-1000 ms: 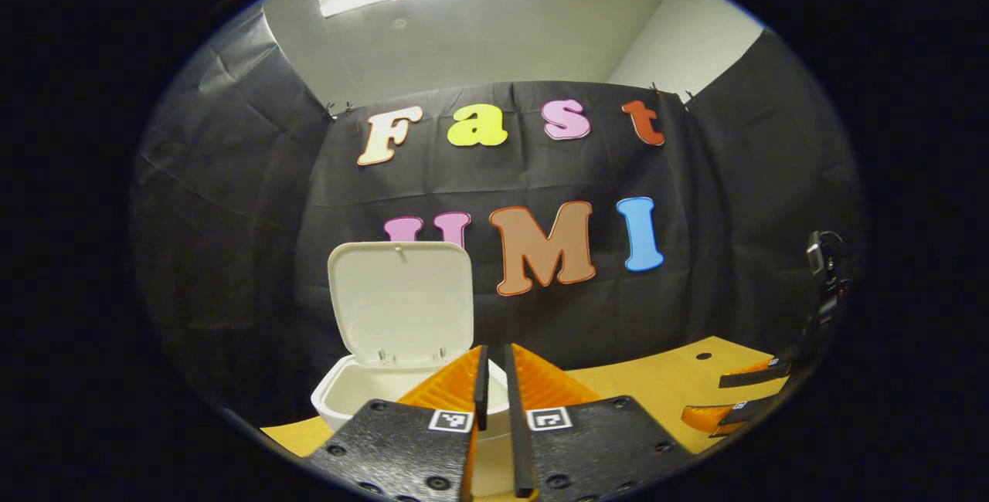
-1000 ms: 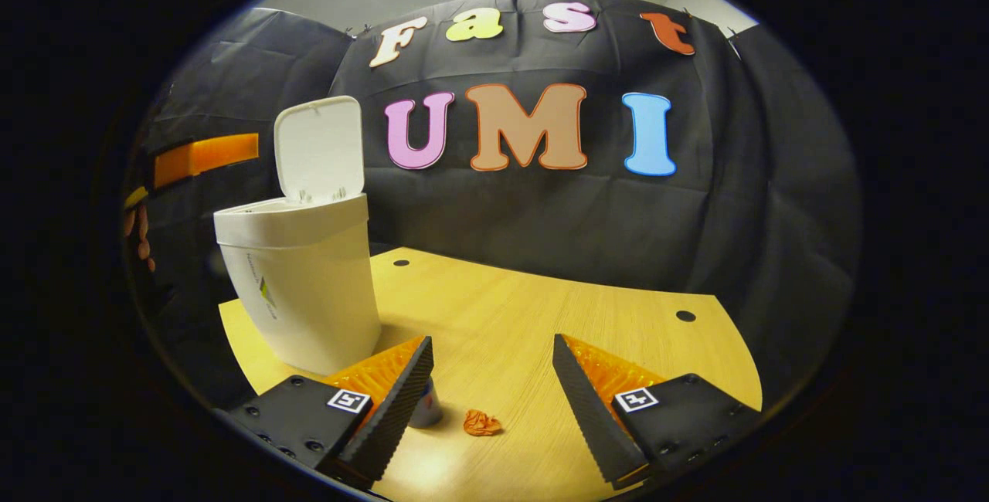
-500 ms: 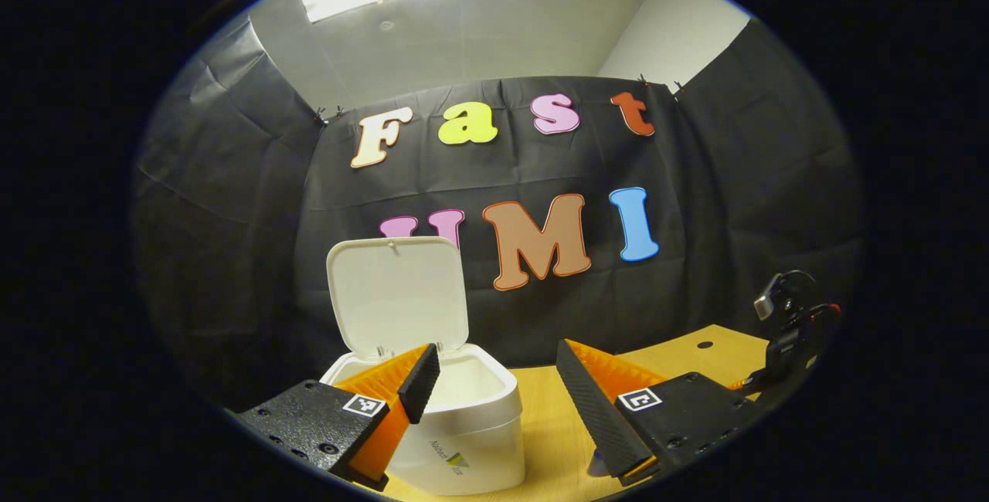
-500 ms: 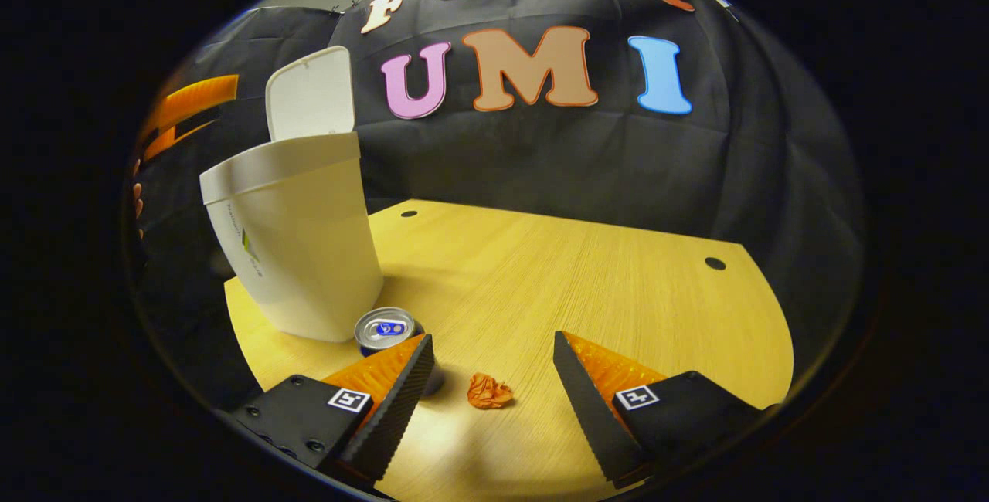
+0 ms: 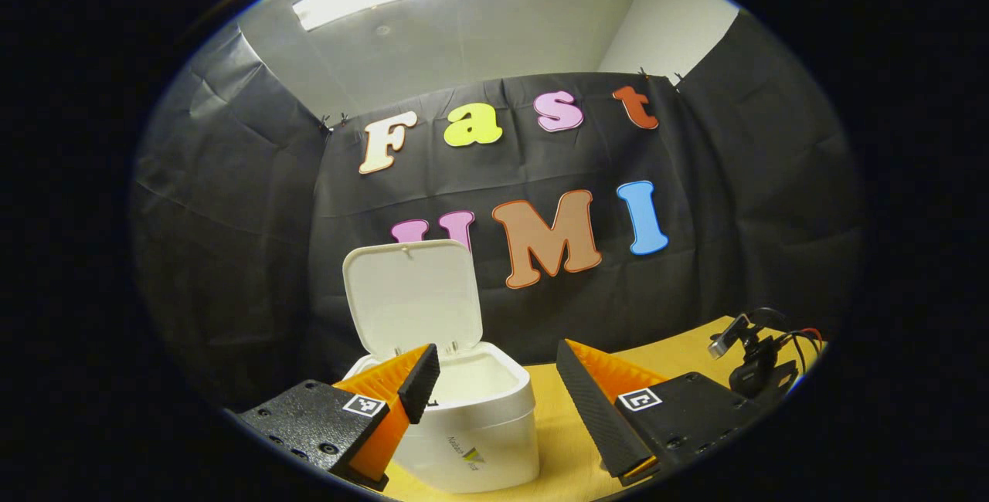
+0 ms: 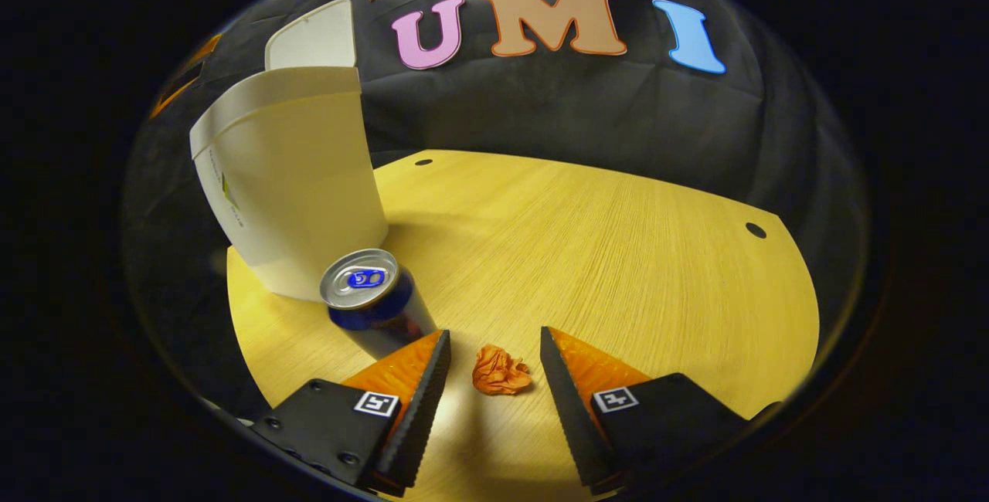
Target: Press the lid of the desktop garbage bin to open it, pick up the crumpled paper on the desktop and throw it into the bin, then pick up the pop can on the desktop and drop it into the bin, and finally close the garbage bin lid.
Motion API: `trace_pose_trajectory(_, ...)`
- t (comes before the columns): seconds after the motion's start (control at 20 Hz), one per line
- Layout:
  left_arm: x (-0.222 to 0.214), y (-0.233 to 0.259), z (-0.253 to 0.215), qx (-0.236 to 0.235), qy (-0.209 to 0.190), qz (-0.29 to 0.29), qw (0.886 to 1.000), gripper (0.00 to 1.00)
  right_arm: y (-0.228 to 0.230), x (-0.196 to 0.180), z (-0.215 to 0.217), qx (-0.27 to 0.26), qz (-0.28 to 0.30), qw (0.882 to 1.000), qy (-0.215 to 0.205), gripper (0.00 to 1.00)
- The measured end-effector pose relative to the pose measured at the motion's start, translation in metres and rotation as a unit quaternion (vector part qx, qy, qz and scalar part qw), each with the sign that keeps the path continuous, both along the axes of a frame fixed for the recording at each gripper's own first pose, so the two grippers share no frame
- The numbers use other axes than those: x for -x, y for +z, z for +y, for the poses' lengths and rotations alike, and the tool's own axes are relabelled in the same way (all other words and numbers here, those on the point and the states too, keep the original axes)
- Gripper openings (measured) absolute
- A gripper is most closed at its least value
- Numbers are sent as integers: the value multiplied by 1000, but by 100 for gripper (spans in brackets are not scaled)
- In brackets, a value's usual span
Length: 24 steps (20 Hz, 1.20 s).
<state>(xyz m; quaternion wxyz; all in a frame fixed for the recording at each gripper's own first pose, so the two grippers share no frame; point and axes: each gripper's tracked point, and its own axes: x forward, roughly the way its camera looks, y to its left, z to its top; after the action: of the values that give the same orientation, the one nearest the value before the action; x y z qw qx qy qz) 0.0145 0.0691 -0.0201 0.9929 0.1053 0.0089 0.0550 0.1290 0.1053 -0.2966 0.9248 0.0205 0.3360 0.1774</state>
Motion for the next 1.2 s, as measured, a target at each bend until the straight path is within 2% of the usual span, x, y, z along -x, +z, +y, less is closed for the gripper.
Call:
trace_pose_trajectory(0.05, 2, 0, 1, -2, 4, 0, 1000, 93, -5, -1, 0, 2, 10, 1000, 2, 71)
trace_pose_trajectory(0.1, 3, 1, 4, -2, 10, 0, 1000, 93, -10, 1, -1, 3, 20, 1000, 3, 72)
trace_pose_trajectory(0.2, 5, 2, 7, -1, 19, -3, 1000, 93, -17, 2, -1, 2, 34, 999, 4, 62)
trace_pose_trajectory(0.25, 6, 2, 8, 0, 22, -2, 1000, 93, -18, 4, 0, -3, 42, 999, 7, 35)
trace_pose_trajectory(0.3, 7, 2, 9, 0, 25, -1, 1000, 93, -23, 5, 2, -3, 49, 999, 9, 33)
trace_pose_trajectory(0.45, 9, 1, 10, 0, 30, 1, 1000, 93, -29, 5, 2, 3, 61, 998, 15, 38)
trace_pose_trajectory(0.85, 14, -2, 7, 2, 33, 5, 999, 93, -30, 6, 3, 5, 71, 997, 28, 35)
trace_pose_trajectory(0.95, 14, -1, 7, 0, 34, 4, 999, 93, -31, 7, 6, 3, 74, 997, 31, 26)
trace_pose_trajectory(1.1, 15, -1, 7, 1, 34, 4, 999, 93, -30, 9, 6, 4, 73, 997, 37, 20)
trace_pose_trajectory(1.15, 14, -2, 6, 2, 34, 4, 999, 93, -31, 9, 5, 7, 74, 997, 37, 14)
trace_pose_trajectory(1.2, 15, -3, 6, 4, 34, 4, 999, 93, -32, 11, 2, 10, 78, 996, 36, 13)
